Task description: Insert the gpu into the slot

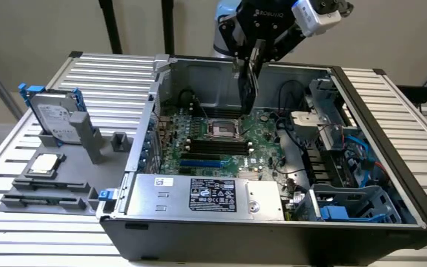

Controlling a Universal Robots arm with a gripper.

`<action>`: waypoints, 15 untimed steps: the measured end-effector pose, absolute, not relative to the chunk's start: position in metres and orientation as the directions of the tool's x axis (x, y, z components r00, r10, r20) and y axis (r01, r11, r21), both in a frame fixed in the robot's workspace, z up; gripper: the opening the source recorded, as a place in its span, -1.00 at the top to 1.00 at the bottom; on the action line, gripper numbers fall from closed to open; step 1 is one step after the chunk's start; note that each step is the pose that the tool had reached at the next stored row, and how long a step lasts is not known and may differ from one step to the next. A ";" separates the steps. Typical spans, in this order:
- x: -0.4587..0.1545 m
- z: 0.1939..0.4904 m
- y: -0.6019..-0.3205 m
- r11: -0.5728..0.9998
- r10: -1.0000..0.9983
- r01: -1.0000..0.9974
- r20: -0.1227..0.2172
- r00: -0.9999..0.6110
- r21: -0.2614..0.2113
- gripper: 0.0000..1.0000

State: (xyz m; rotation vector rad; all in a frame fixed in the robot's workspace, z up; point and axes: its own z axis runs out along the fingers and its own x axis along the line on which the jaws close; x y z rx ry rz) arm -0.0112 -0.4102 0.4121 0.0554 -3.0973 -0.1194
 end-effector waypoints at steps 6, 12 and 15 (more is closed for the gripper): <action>-0.011 0.412 -0.410 0.987 -0.140 -0.136 0.039 -0.989 0.080 0.48; -0.011 0.412 -0.410 0.967 -0.247 -0.243 0.038 -0.968 0.080 0.48; -0.011 0.412 -0.410 0.952 -0.299 -0.296 0.037 -0.953 0.080 0.48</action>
